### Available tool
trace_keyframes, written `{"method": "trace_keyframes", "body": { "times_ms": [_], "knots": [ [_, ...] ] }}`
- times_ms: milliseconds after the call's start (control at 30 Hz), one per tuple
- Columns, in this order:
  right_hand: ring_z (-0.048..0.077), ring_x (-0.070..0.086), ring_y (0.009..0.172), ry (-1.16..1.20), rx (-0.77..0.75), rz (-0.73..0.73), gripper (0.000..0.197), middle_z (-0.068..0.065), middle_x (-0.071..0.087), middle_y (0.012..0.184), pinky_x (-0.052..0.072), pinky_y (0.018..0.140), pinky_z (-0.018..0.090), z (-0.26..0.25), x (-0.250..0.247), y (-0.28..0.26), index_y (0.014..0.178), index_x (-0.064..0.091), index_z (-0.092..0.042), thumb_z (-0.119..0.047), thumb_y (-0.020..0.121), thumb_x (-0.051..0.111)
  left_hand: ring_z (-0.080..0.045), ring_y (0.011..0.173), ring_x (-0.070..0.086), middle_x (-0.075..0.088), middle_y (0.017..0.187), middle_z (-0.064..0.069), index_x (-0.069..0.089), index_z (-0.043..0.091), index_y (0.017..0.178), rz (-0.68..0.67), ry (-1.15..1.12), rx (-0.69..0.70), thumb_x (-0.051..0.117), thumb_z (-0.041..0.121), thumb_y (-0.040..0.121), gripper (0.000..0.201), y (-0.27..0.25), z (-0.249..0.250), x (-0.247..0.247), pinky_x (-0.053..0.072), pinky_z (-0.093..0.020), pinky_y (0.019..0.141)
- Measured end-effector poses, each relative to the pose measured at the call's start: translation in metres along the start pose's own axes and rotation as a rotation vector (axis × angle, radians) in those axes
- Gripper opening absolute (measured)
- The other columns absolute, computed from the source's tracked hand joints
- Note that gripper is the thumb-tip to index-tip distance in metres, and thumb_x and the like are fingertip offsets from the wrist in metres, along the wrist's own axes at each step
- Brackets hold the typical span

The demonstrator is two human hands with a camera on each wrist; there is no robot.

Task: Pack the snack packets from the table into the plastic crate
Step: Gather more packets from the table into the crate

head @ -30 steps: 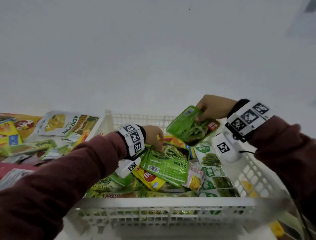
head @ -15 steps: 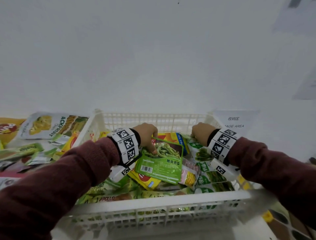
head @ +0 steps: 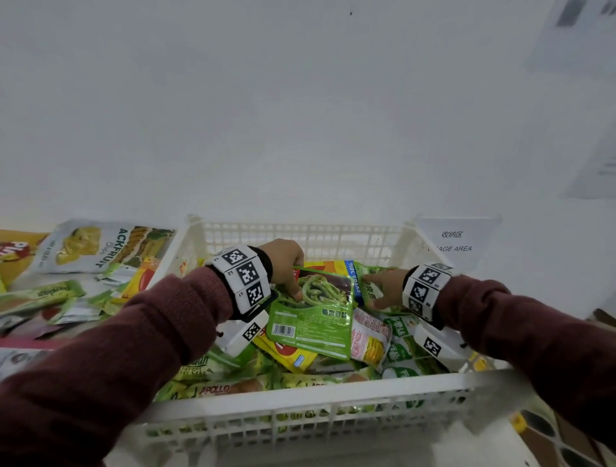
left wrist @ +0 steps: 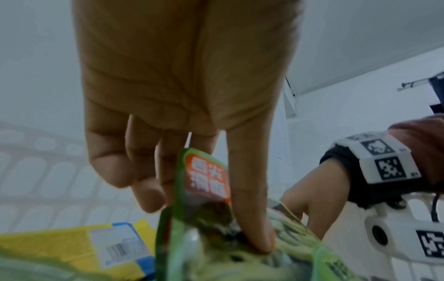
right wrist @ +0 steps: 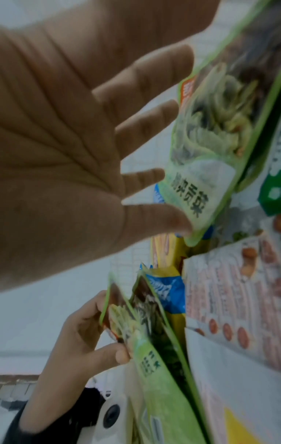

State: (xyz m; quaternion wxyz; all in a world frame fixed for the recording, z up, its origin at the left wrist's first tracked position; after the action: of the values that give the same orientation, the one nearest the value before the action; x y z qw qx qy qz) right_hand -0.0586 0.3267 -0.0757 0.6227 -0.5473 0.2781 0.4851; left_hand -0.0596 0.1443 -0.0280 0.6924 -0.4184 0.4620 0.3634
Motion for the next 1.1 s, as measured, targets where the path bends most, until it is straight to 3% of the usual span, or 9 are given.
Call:
{"method": "trace_keyframes", "body": {
  "times_ms": [200,400,567,667,733,767,900,967,1100],
  "knots": [
    [0.030,0.047,0.124,-0.104,0.048,-0.022,0.061,0.017,0.041,0.141,0.040,0.096,0.034,-0.004,0.012,0.004,0.148,0.017,-0.021,-0.040,0.095,0.041,-0.018,0.088,0.046,0.048,0.098,-0.001,0.057,0.007,0.108,0.035,-0.141,0.055,0.074,0.021,0.077,0.039,-0.005,0.000,-0.013,0.037,-0.026,0.074],
    [0.028,0.050,0.121,-0.173,0.015,-0.022,0.066,0.010,0.044,0.140,0.041,0.097,0.032,-0.002,0.005,0.009,0.147,0.020,-0.020,-0.041,0.091,0.048,-0.018,0.069,0.053,0.054,0.078,-0.002,0.052,0.012,0.087,0.056,-0.302,0.111,0.071,0.012,0.080,0.021,-0.013,0.004,-0.042,0.044,-0.023,0.057],
    [0.026,0.042,0.131,-0.110,0.038,0.054,0.052,0.012,0.042,0.143,0.035,0.107,0.032,0.009,-0.050,-0.015,0.140,0.037,-0.005,-0.025,0.094,0.050,-0.017,0.062,0.053,0.057,0.076,-0.007,0.060,0.000,0.103,0.177,-0.302,0.135,0.069,0.006,0.081,0.025,-0.023,0.021,-0.084,0.047,-0.018,0.049],
    [0.018,0.060,0.098,-0.002,0.001,0.145,0.046,0.007,0.062,0.109,0.046,0.079,0.014,0.026,-0.101,-0.058,0.136,0.044,-0.006,-0.023,0.094,0.052,-0.021,0.077,0.056,0.056,0.095,-0.008,0.059,0.002,0.113,0.288,-0.187,0.135,0.071,0.005,0.077,0.038,-0.022,0.049,-0.107,0.048,-0.019,0.047],
    [0.008,0.050,0.058,0.064,0.020,0.203,0.047,-0.006,0.051,0.069,0.038,0.042,0.006,0.044,-0.121,-0.085,0.133,0.048,-0.006,-0.025,0.091,0.057,-0.026,0.100,0.054,0.053,0.112,-0.009,0.055,0.005,0.118,0.377,-0.032,0.127,0.072,0.010,0.076,0.046,-0.017,0.073,-0.114,0.046,-0.027,0.065],
    [0.009,0.047,0.054,0.065,0.043,0.220,0.047,-0.007,0.047,0.065,0.033,0.038,0.007,0.055,-0.123,-0.093,0.131,0.050,-0.006,-0.028,0.090,0.059,-0.028,0.107,0.053,0.054,0.118,-0.011,0.055,0.004,0.117,0.409,0.024,0.136,0.070,0.013,0.077,0.043,-0.014,0.087,-0.113,0.041,-0.026,0.072],
    [0.021,0.058,0.093,-0.075,0.130,0.138,0.058,0.008,0.062,0.111,0.046,0.067,0.021,0.085,-0.091,-0.096,0.130,0.049,0.000,-0.041,0.090,0.055,-0.028,0.090,0.056,0.059,0.098,-0.018,0.059,0.000,0.092,0.409,0.066,0.195,0.055,0.017,0.088,0.018,0.009,0.142,-0.083,0.040,-0.029,0.072],
    [0.017,0.059,0.077,0.005,0.130,0.081,0.062,0.011,0.061,0.121,0.042,0.056,0.013,0.096,-0.067,-0.087,0.131,0.047,0.002,-0.044,0.090,0.052,-0.029,0.093,0.058,0.060,0.103,-0.018,0.059,-0.001,0.098,0.372,0.103,0.207,0.056,0.012,0.088,0.017,0.026,0.163,-0.057,0.045,-0.034,0.077],
    [0.014,0.057,0.062,0.208,0.070,0.008,0.063,-0.003,0.060,0.069,0.040,0.051,0.014,0.102,-0.037,-0.075,0.133,0.044,0.003,-0.040,0.090,0.056,-0.032,0.106,0.057,0.054,0.119,-0.018,0.052,0.001,0.114,0.253,0.208,0.209,0.054,0.003,0.087,0.027,0.058,0.185,-0.004,0.045,-0.034,0.081]
  ]
}}
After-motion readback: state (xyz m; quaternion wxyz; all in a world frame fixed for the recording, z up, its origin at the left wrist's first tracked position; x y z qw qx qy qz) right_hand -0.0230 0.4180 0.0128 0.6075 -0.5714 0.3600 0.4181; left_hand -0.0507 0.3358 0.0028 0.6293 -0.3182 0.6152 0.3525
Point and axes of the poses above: each hand's wrist, its own y-axis towards the middle knuckle, its own x-axis out of the palm, z = x × y, the point moved 7 cm from there along y, towards the middle knuckle
